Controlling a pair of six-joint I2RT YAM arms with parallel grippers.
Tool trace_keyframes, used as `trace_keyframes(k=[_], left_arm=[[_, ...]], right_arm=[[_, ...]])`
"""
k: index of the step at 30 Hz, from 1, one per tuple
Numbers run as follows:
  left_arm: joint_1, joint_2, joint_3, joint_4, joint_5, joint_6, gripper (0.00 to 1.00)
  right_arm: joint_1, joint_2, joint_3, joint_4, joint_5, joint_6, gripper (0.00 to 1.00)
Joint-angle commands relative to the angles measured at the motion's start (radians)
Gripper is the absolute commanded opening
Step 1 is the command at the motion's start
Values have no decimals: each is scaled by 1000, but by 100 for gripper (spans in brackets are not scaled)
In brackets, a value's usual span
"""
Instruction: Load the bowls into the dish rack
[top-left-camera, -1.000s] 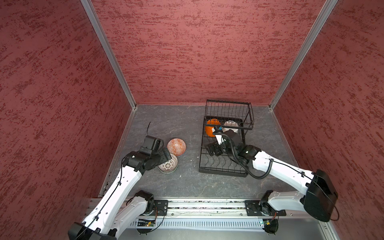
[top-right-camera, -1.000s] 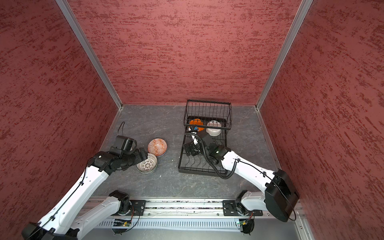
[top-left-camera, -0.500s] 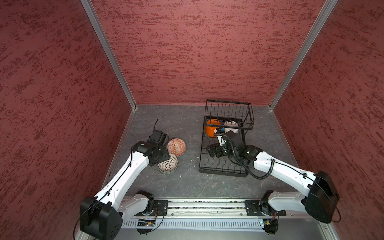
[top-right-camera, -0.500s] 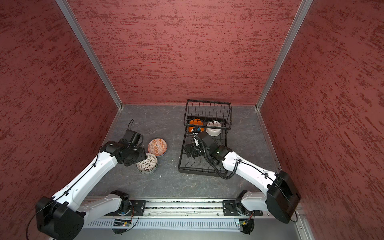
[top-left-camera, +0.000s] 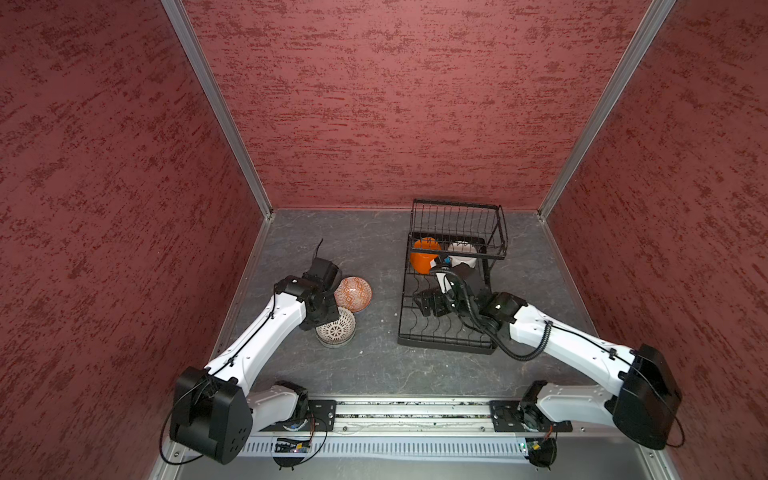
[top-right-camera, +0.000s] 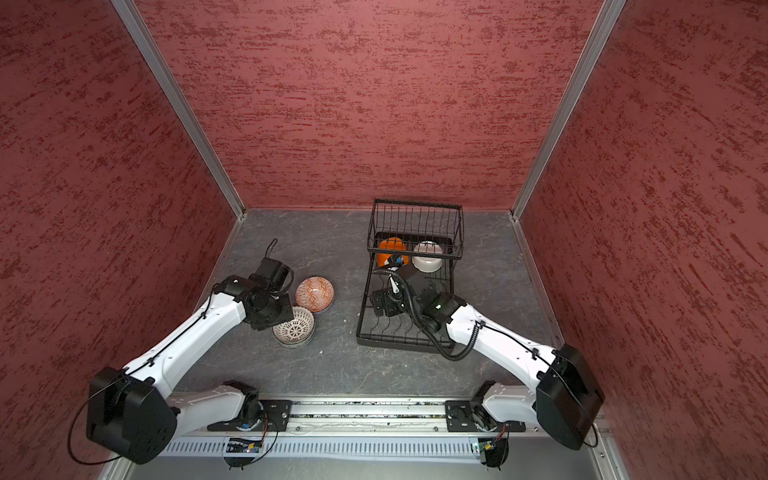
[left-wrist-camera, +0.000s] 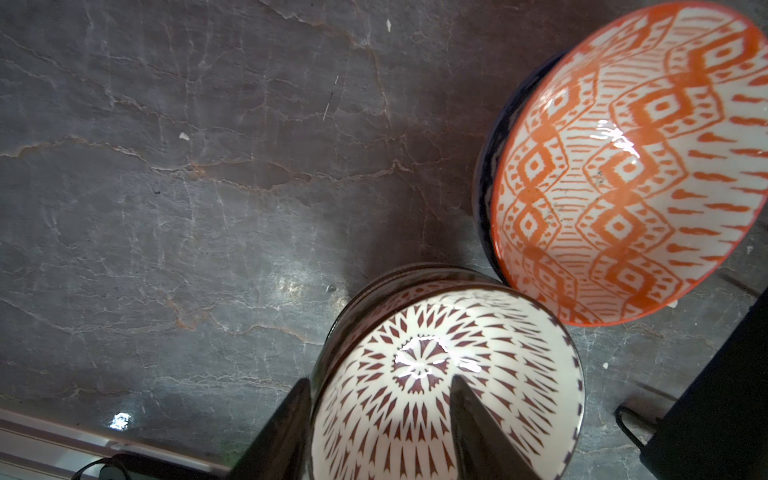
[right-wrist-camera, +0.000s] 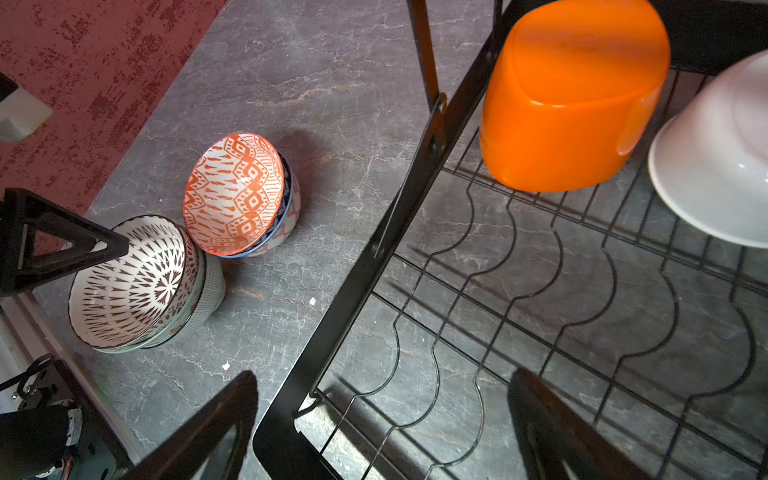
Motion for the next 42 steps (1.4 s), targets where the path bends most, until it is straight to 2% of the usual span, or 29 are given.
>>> trace_keyframes(k=[1,13,25,31,36,38,42], left_arm=[[5,10,-15,29,-1,10,51],[4,40,-42,46,-2,17,37],[3,9,-47,56,1,25,10],[2,-14,-44,56,-1,25,0],[1,-39,-32,47,13,25,0],[0,-55,-25,42,28,22,7],[-13,-92,-6,7,30,12,41]], right_arm=[[3,-22,-11,5,9,11,95],[3,-10,-11,14,2,9,95],[3,3,-10,27,-5,8,95],[2,4,-11,31,-7,9,95],[2,7,-11,36,-10,8,95],[3,8,-13,37,-9,8,95],[3,12,-14,40,-11,7,95]])
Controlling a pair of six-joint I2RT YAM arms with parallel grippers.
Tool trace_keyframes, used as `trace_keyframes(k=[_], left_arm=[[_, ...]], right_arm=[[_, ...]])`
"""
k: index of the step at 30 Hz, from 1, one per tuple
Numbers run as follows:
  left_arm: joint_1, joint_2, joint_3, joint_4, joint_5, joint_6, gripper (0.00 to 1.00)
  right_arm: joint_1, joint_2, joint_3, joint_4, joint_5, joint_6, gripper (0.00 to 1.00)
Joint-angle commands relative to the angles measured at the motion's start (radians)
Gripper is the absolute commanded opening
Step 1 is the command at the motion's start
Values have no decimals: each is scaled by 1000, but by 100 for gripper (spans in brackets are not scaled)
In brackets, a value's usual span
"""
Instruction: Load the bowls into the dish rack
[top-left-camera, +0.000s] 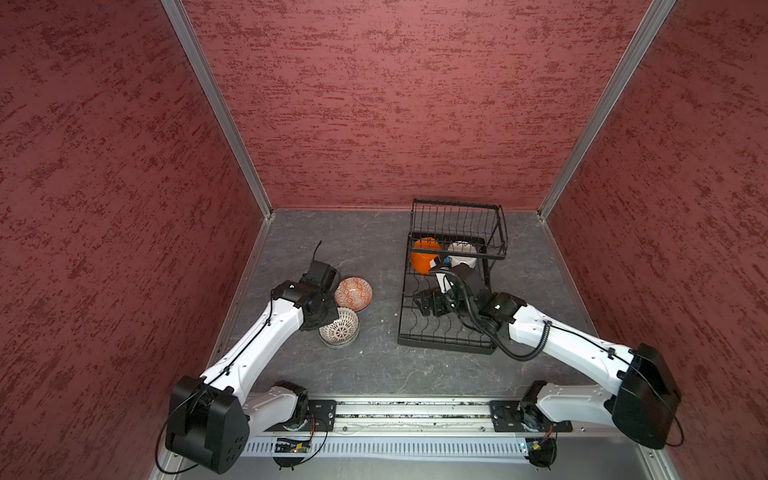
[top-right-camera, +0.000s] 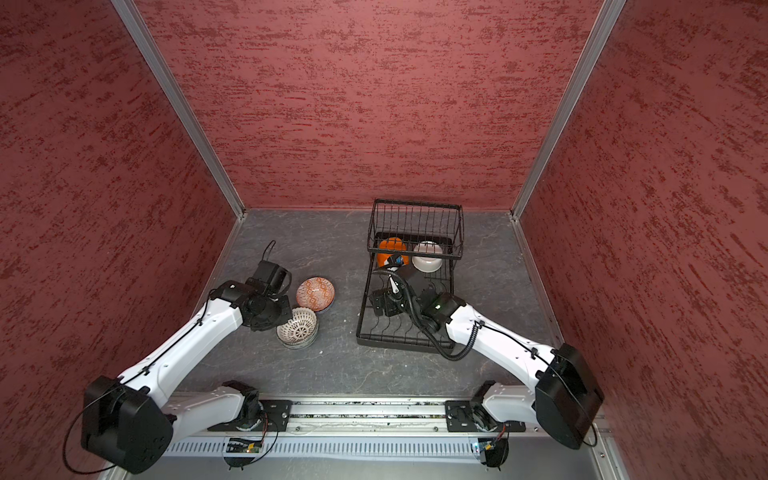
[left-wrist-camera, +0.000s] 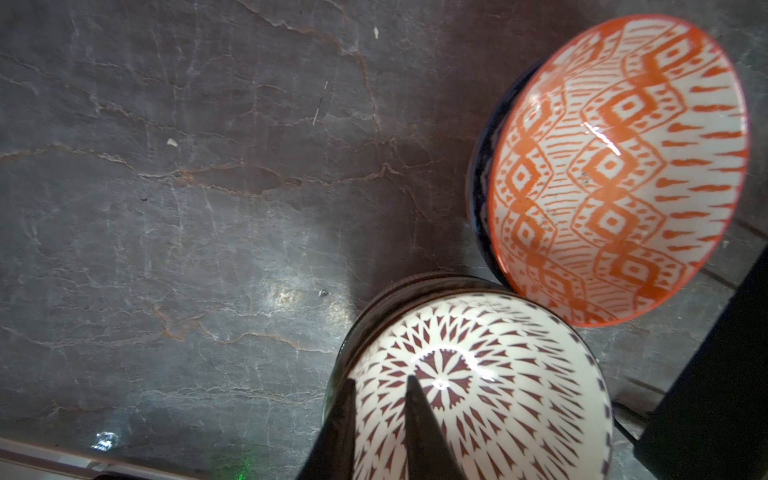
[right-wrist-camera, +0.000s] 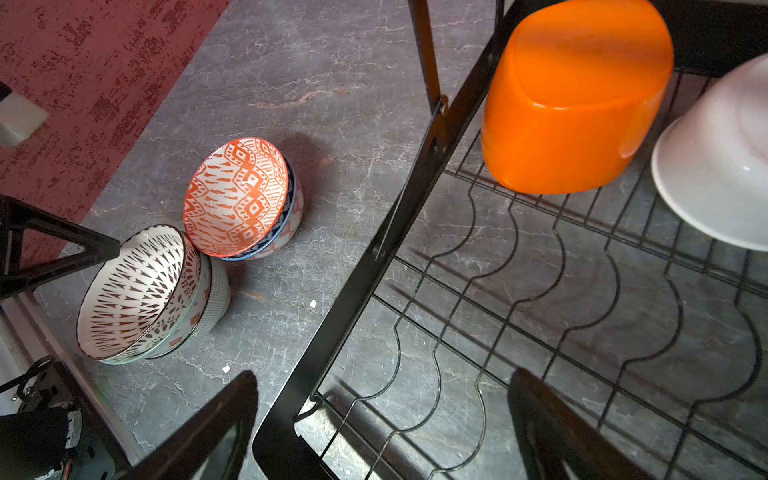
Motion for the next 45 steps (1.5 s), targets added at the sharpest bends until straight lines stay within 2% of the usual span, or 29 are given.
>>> trace_keyframes(k=[1,4,7,12,20,27,34,37,45], left_arm=[[-10,-32,32,-32,9,-11,48],[-11,-25,43,-65,-4,-10,61],[-12,7,42,-88,-6,0,69],[-69,52,66,-120,-49,-11,74],[-190,88,186,-169,-121,-60,76],[-305,160,270,-182,-142,-78,75],[-387,263,271,-151,-141,-91,71],[-405,299,268,-135,-135,-93,67],[-438,369,268,-115,-130,-94,49]], right_arm=[[3,6,-9,25,-9,5,95],[3,5,-9,28,-10,4,95],[3,3,-13,32,-12,2,95],[2,2,-26,47,-17,1,95],[2,7,-39,53,-21,-1,95],[3,13,-40,54,-23,-2,95],[3,17,-37,50,-29,-1,95],[3,16,-35,44,-29,-1,95],[2,13,-37,39,-24,2,95]])
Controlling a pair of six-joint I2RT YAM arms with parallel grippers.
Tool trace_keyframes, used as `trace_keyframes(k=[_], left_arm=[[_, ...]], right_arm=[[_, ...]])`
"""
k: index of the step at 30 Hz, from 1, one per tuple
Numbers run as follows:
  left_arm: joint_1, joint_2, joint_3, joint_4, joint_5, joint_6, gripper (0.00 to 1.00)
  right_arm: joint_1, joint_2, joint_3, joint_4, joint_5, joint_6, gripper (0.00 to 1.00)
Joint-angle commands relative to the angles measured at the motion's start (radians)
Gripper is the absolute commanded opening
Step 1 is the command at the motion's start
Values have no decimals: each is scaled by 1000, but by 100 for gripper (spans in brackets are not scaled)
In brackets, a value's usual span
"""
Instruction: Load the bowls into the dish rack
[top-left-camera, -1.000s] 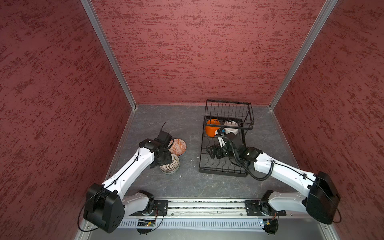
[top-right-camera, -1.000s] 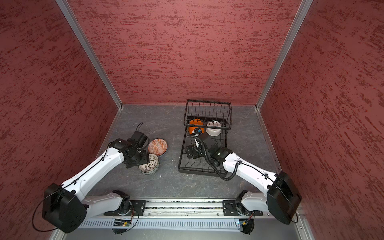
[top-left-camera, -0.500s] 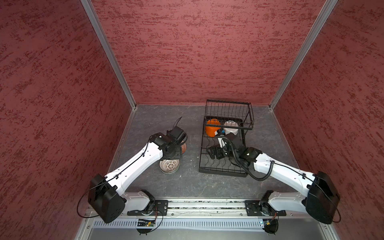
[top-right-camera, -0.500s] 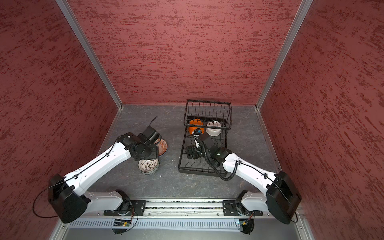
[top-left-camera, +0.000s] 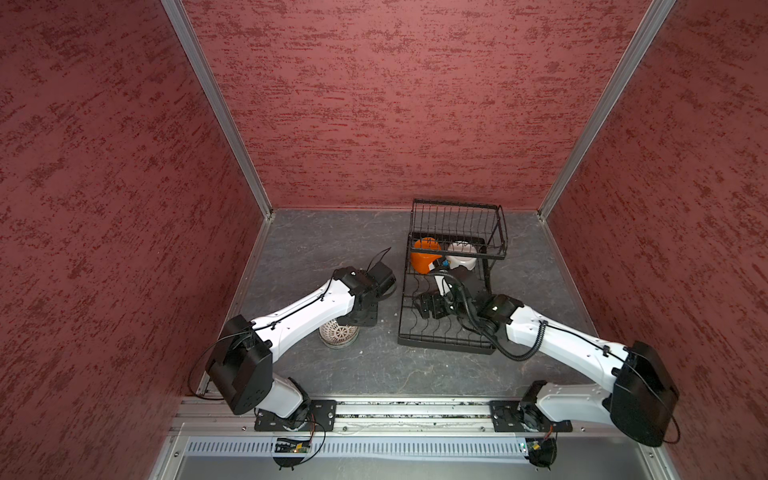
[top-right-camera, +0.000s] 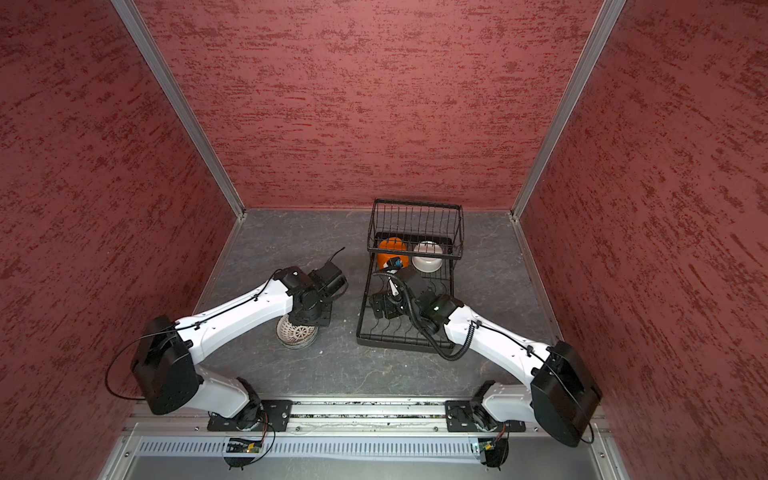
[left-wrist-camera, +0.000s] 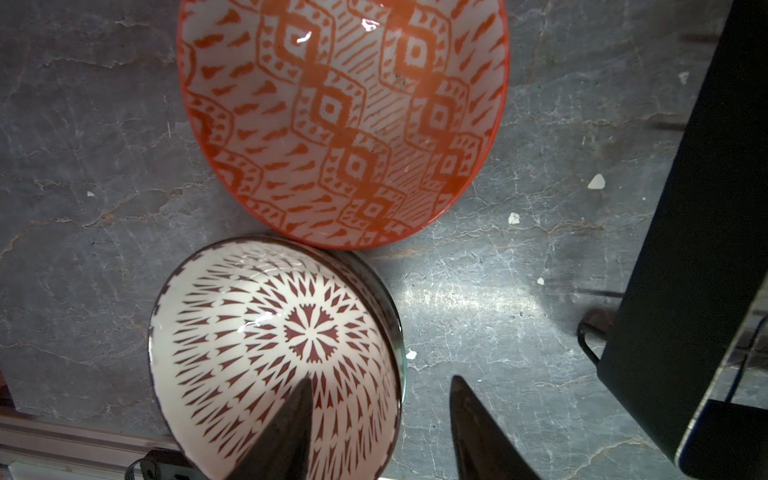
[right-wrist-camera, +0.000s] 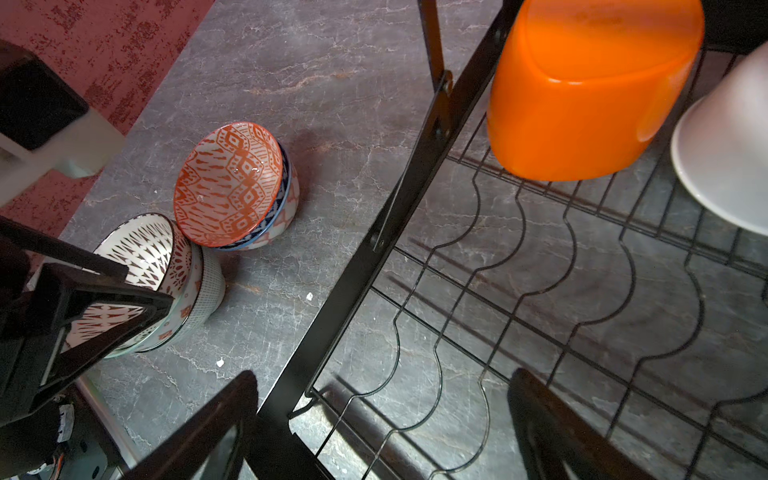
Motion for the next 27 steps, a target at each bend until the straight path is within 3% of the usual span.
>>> trace_keyframes(k=[1,11,27], left_arm=[[-18,30,5,13,-11,-8,47],[-39,58,-10,15,-25,-31,25],[-40,9,-53,36,-14,-41,11]], right_arm=[[3,0,-7,10,-4,3,95],[3,0,-12,9,-3,4,95],[3,12,-14,16,-9,9,95]])
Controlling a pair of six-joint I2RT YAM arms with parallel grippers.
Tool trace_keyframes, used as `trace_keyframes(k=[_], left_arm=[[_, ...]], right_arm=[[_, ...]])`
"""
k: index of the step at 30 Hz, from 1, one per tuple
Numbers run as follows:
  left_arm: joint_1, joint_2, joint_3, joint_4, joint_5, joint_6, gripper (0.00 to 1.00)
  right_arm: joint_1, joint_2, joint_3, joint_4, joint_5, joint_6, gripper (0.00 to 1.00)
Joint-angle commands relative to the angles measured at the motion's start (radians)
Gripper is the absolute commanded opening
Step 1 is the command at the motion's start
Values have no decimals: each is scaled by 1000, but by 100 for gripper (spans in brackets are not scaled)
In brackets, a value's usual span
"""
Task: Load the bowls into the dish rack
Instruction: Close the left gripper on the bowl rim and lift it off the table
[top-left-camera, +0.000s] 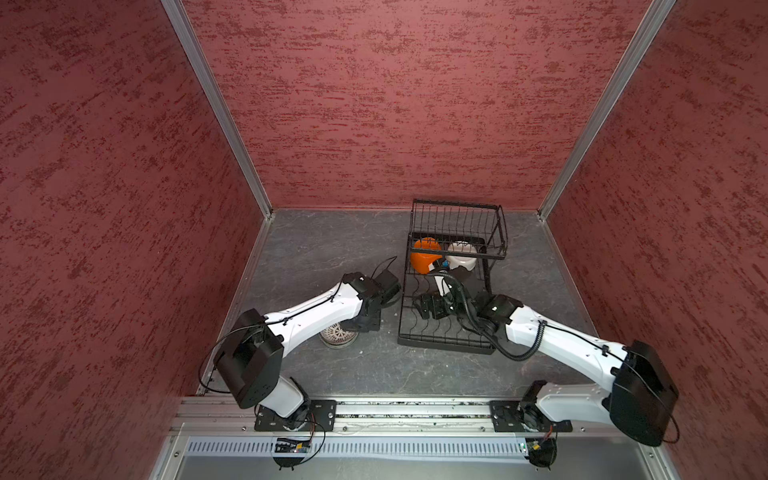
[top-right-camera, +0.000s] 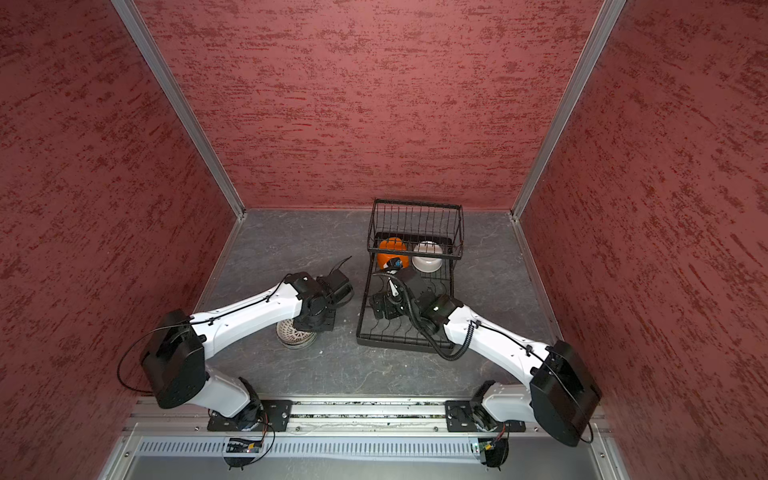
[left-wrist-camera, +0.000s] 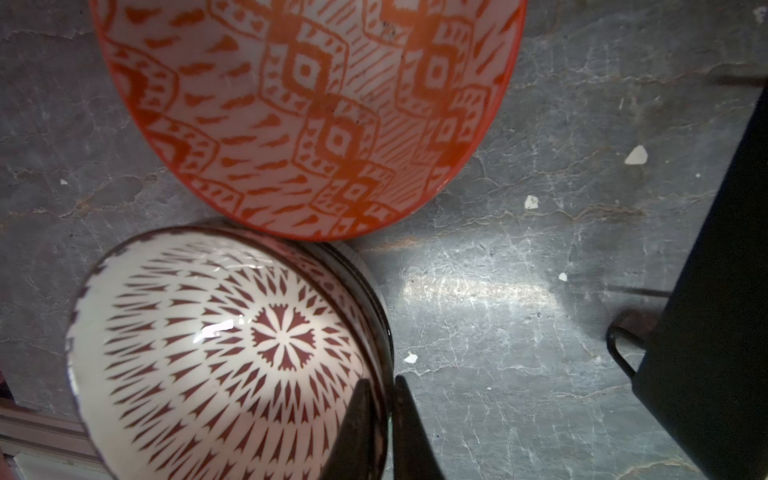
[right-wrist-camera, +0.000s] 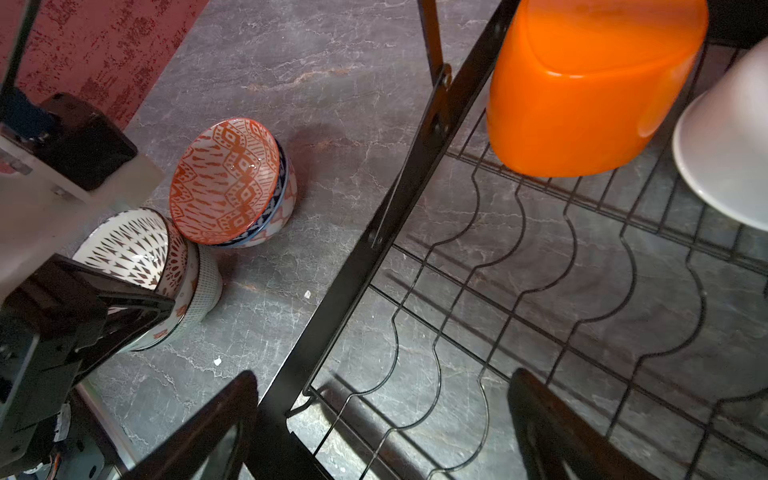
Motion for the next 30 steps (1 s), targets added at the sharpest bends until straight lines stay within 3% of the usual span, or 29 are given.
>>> trace_keyframes(k=[1,16,30], left_arm=[[-6,-29,-14,11,-8,-9,11],[-13,-56,-14,-6,-39,-15,0],[-51,-196,-20,23,-122,66,0]], right_arm=[[3,7,-10,16,-9,9,95],[3,5,-12,15,-6,8,95],[3,10,13,6,-5,33,95]])
